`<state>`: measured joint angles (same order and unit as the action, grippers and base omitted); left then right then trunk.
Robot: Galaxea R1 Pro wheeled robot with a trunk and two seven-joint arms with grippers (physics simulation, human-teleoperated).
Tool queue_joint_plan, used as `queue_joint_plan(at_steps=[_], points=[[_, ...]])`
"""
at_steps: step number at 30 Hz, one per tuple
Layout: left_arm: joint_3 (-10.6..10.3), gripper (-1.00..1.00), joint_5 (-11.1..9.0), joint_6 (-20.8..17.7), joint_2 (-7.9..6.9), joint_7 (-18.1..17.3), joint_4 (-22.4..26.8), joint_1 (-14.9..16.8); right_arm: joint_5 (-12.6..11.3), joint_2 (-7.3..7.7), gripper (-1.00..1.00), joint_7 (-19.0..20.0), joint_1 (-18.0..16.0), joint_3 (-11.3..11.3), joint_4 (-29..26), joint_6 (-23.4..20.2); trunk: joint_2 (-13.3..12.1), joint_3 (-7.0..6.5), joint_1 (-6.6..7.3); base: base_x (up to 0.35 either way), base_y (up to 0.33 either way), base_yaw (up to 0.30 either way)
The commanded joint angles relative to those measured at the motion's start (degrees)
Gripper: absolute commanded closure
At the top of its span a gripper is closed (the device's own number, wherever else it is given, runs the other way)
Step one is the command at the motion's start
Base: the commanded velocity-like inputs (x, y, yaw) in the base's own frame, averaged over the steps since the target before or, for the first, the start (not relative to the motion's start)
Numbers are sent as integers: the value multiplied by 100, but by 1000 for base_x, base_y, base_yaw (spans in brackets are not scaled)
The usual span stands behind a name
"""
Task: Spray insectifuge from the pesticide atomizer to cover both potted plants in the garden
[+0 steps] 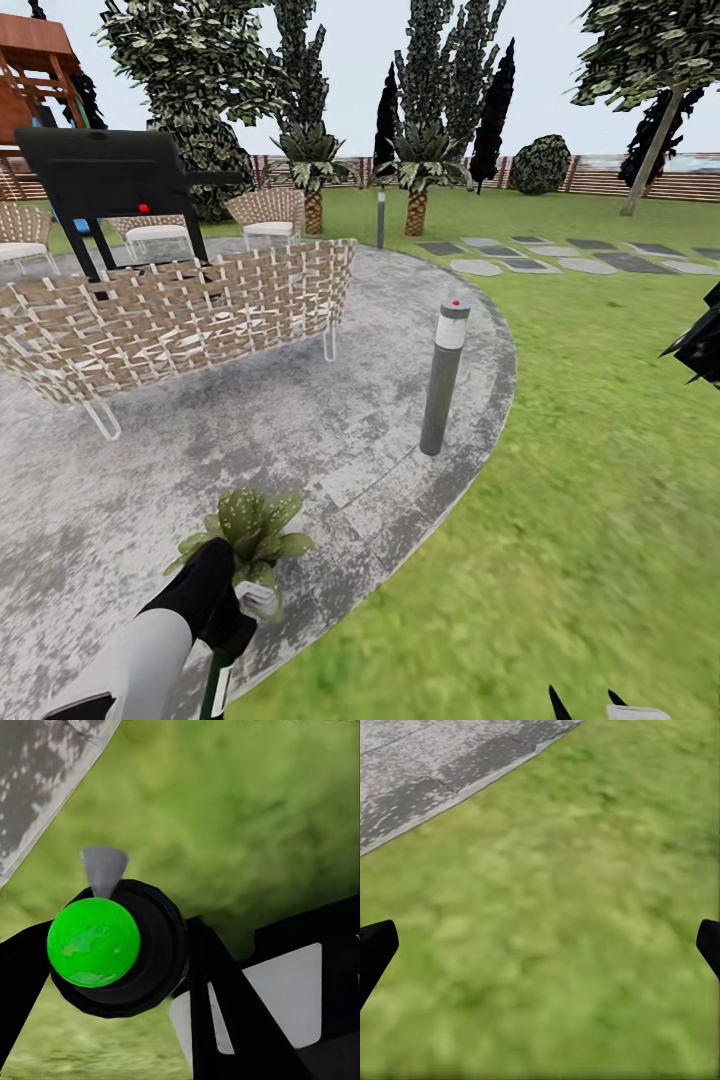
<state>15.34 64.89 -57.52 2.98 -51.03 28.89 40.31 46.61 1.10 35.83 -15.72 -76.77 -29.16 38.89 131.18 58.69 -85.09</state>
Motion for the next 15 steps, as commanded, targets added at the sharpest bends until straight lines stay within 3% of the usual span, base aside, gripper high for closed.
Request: queue_joint_plan(at_steps=[1,9,15], points=[[42,100,64,-22,-5,-44,10,3,24,-2,-100,47,-10,-48,-2,22,2,5,1,-3,-4,0],[33,100,68,-22,-30,-29,11,1,16,-4,-100,47,-10,-51,1,22,2,5,1,0,0,2],[31,100,68,-18,-32,-21,-31,-25,17,-5,-100,47,-10,-48,1,22,2,-10,1,0,0,206]])
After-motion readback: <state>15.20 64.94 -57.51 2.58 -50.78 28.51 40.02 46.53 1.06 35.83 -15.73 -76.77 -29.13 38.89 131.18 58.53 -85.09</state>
